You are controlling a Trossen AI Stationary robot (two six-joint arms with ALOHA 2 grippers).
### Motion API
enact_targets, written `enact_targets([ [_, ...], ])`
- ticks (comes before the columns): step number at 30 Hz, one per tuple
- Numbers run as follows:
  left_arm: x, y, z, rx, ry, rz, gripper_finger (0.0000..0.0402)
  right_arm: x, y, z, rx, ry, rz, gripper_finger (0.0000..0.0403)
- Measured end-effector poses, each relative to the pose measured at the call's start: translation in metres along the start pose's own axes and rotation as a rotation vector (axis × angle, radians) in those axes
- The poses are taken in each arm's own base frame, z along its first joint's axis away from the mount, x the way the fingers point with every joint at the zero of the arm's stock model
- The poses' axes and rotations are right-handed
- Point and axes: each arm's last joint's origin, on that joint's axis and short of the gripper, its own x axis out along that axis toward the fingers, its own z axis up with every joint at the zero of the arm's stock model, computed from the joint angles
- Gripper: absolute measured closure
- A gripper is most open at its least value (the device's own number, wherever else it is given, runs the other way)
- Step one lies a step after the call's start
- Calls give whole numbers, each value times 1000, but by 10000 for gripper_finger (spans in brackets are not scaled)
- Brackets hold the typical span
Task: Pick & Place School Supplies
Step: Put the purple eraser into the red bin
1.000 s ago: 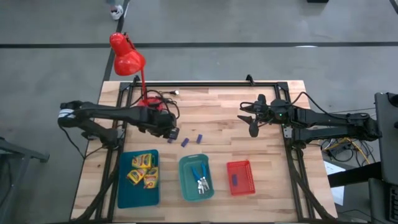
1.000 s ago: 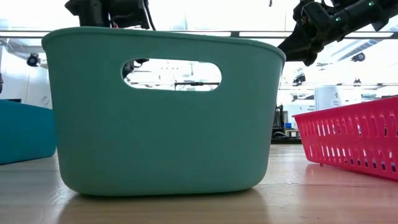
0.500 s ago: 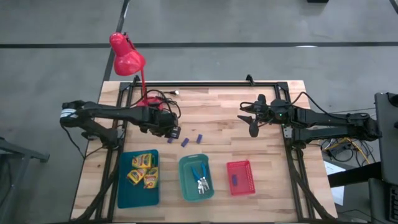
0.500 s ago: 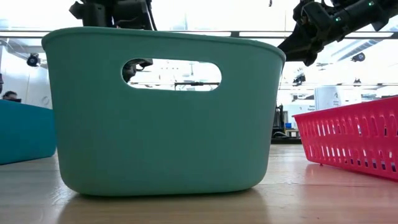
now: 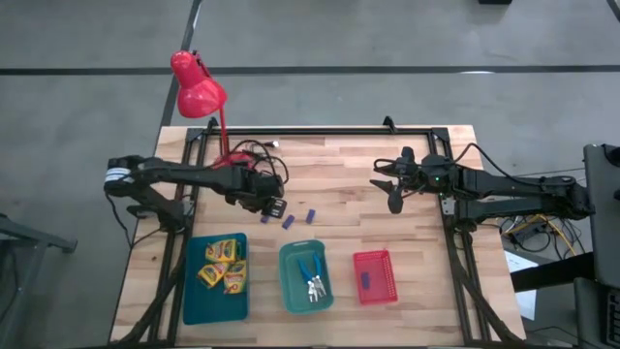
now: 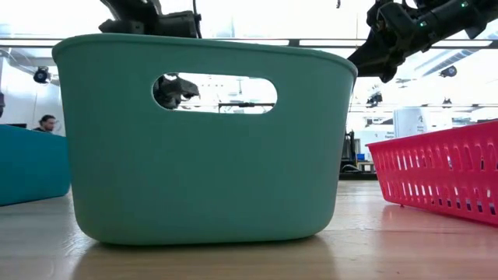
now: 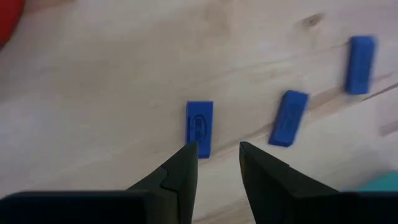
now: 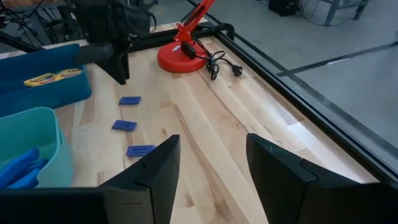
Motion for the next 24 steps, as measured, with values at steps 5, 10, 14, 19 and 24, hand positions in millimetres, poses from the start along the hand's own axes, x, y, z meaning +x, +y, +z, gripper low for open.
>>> enact_targets([
  [5,10,-2,0,-20,53,7,258,0,0,0,0,2,0,227],
  [10,12,-3,-1,26,43,-2,228,0,0,0,0,2,0,225],
  [14,24,0,-3,72,23,15,223,0,0,0,0,2,0,228],
  [19,39,4,-5,83,28,25,225,0,0,0,0,2,0,229],
  [24,46,8,-8,83,39,50,225,0,0,0,0,2,0,223],
])
